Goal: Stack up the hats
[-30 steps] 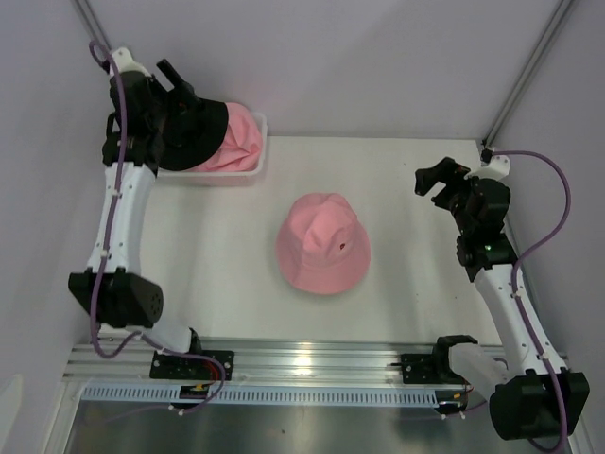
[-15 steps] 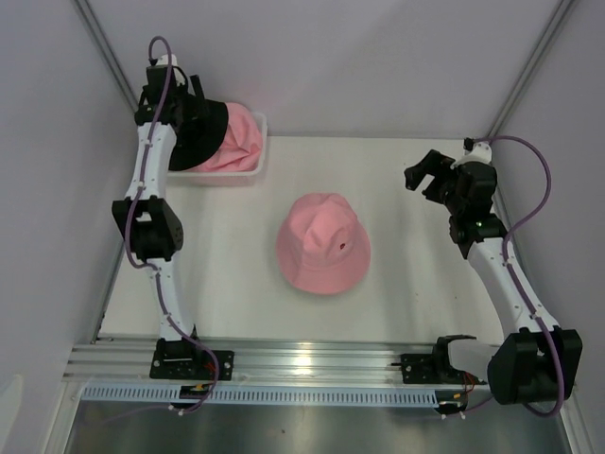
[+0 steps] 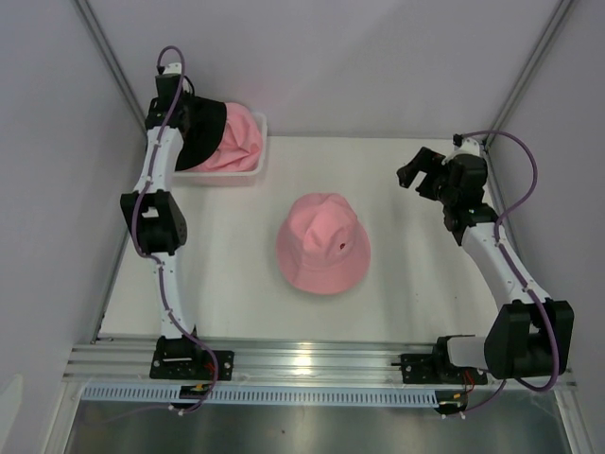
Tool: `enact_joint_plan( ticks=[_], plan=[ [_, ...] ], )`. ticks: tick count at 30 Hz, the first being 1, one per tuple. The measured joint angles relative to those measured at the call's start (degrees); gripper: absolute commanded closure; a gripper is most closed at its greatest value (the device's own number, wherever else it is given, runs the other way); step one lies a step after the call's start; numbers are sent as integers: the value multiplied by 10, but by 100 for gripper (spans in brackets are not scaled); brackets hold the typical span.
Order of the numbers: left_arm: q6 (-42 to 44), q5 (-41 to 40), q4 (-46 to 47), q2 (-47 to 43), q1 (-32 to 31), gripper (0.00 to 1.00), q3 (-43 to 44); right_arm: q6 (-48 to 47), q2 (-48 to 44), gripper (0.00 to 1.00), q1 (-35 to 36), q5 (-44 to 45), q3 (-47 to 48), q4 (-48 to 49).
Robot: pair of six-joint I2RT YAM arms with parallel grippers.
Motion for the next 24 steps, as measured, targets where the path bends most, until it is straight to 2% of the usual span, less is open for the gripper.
enact_joint_plan(
  ticks=[1,2,8,14,16,19,24],
  plan=[
    [3,-2,5,0,0,95,0,0,1,1,0,-2,2,0],
    [4,-4,9,0,0,99,0,2,2,0,0,-4,2,0],
    [7,1,-8,-22,-1,99,-8,13,-9,1,0,-25,7,4],
    [28,68,-98,-144,-20,99,-14,20,-58,1,1,-62,7,21],
    [45,109,-125,-211,-45,99,-14,30,-80,1,1,-76,7,28],
    [69,157,-143,-322,-113,99,-34,55,-110,1,1,-103,7,46],
    [93,223,-137,-483,-238,99,-135,125,-167,1,1,-151,-24,118]
  ],
)
